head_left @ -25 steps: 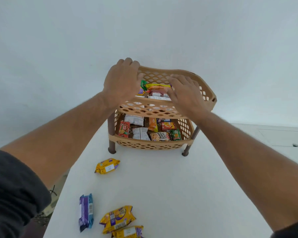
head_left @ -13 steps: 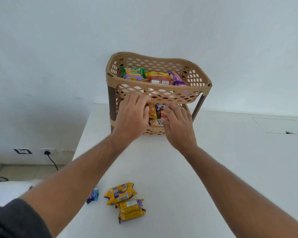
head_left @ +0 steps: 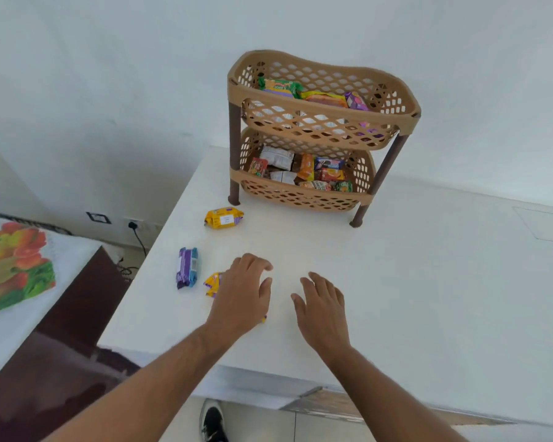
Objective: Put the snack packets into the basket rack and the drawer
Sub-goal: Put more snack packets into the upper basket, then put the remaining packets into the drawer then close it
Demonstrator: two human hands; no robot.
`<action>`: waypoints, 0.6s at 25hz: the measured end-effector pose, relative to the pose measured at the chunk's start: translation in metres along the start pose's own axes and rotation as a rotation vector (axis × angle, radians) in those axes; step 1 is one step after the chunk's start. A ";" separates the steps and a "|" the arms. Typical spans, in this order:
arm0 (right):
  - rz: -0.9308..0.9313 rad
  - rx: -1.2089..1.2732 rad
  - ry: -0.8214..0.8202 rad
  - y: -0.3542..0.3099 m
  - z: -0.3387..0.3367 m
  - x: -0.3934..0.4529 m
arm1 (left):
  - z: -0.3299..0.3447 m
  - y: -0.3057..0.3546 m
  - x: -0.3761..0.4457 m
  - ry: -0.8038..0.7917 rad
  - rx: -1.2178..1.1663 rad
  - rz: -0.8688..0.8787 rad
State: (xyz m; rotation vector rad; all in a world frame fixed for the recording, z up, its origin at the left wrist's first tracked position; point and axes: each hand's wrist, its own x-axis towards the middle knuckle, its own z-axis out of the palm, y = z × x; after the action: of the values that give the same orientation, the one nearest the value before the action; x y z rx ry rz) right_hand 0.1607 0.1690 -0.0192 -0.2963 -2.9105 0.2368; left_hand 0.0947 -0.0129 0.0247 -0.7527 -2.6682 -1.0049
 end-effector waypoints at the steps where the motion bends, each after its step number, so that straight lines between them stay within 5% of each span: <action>1: 0.004 -0.002 -0.018 -0.001 0.003 -0.009 | 0.003 0.001 -0.015 0.000 0.000 -0.016; 10: 0.010 0.066 -0.067 -0.021 0.008 -0.039 | 0.000 -0.007 -0.083 0.007 0.180 -0.153; 15: 0.048 0.171 -0.202 -0.026 0.015 -0.047 | 0.000 -0.019 -0.117 0.082 -0.086 -0.396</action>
State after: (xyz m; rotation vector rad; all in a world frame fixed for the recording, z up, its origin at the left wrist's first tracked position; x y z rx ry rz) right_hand 0.1983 0.1320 -0.0377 -0.3311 -3.0559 0.5500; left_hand 0.1850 -0.0709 -0.0264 -0.1878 -2.7744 -1.2152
